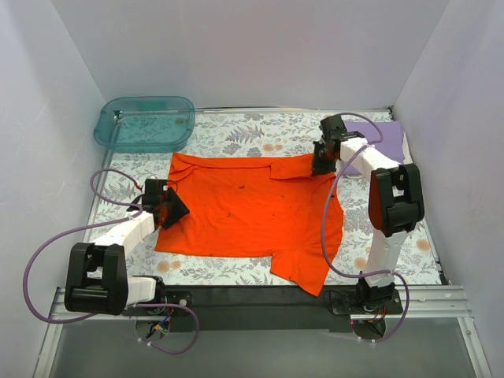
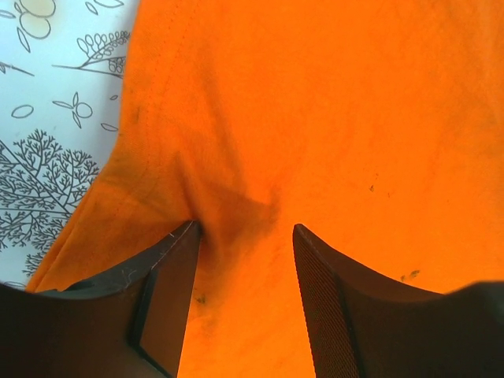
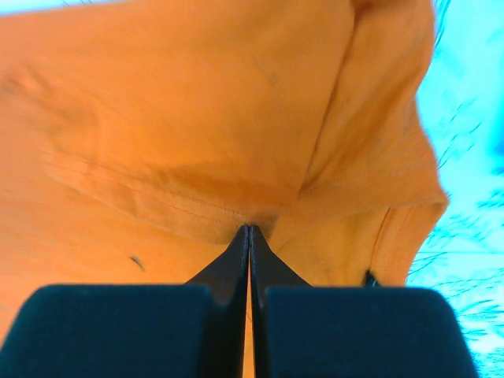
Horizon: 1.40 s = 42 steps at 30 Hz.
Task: Fold and stack the t-shirts
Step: Flatten the tshirt out
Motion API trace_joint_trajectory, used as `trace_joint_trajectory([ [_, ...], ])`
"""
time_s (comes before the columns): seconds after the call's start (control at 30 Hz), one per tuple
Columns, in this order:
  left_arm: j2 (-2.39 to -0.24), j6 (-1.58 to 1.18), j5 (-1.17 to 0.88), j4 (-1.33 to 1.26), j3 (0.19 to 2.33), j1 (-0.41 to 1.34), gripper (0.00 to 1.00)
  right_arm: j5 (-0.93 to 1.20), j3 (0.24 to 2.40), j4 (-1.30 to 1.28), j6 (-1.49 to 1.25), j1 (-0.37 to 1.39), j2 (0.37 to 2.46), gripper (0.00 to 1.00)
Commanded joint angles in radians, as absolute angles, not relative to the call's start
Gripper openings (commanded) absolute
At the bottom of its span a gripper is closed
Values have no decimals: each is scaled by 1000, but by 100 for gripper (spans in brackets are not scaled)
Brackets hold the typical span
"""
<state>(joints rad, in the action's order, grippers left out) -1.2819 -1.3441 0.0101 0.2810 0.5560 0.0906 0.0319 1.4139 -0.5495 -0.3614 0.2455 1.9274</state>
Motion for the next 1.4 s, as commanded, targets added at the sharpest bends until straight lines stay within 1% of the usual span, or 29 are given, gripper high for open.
trace_joint_trajectory([
  [0.0, -1267, -1374, -12, 370, 525, 91, 48, 5, 1537, -555, -315, 249, 1925, 1],
  [0.13, -1270, -1393, -21, 380, 523, 91, 47, -25, 1699, -551, -307, 233, 2022, 1],
  [0.17, -1279, -1391, -34, 387, 525, 91, 47, -31, 1795, -549, -307, 224, 2048, 1],
  [0.23, -1295, -1379, -40, 405, 537, 91, 47, -31, 1902, -546, -305, 215, 2135, 1],
  [0.27, -1299, -1374, -41, 411, 541, 91, 48, -38, 2005, -545, -308, 204, 2196, 1],
  [0.4, -1310, -1374, -41, 440, 551, 91, 47, -67, 2210, -517, -334, 170, 2316, 1],
  [0.47, -1304, -1377, -43, 457, 549, 91, 47, -84, 2214, -453, -380, 149, 2333, 1],
  [0.53, -1293, -1382, -40, 475, 548, 91, 48, -94, 2159, -395, -414, 132, 2326, 1],
  [0.57, -1276, -1385, -40, 482, 548, 91, 48, -94, 2143, -356, -420, 127, 2316, 5],
  [0.63, -1255, -1388, -37, 501, 548, 91, 49, -83, 2131, -338, -414, 121, 2309, 20],
  [0.67, -1234, -1390, -38, 509, 554, 91, 49, -68, 2128, -337, -399, 120, 2293, 36],
  [0.73, -1209, -1388, -34, 532, 569, 91, 51, -22, 2091, -331, -382, 126, 2267, 43],
  [0.77, -1201, -1388, -32, 535, 578, 91, 51, -12, 2067, -331, -367, 132, 2235, 51],
  [0.8, -1184, -1387, -29, 541, 586, 91, 52, -6, 2040, -333, -358, 135, 2218, 53],
  [0.83, -1180, -1387, -25, 548, 598, 91, 53, -5, 1970, -334, -351, 152, 2197, 56],
  [0.87, -1175, -1385, -22, 549, 620, 91, 53, 42, 1930, -334, -347, 161, 2148, 57],
  [0.93, -1175, -1382, -17, 548, 647, 91, 54, 55, 1840, -339, -328, 201, 2094, 57],
  [0.97, -1181, -1378, -12, 546, 659, 91, 54, 61, 1750, -341, -324, 216, 2041, 57],
  [1.03, -1201, -1368, -9, 534, 696, 91, 54, 64, 1656, -357, -311, 265, 1993, 57],
  [1.07, -1209, -1359, 20, 523, 706, 91, 54, 71, 1573, -368, -308, 281, 1952, 56],
  [1.2, -1275, -1332, 12, 476, 726, 91, 55, 63, 1418, -443, -290, 362, 1882, 56],
  [1.37, -1333, -1328, -31, 425, 692, 91, 56, 58, 1284, -558, -294, 437, 1820, 56],
])
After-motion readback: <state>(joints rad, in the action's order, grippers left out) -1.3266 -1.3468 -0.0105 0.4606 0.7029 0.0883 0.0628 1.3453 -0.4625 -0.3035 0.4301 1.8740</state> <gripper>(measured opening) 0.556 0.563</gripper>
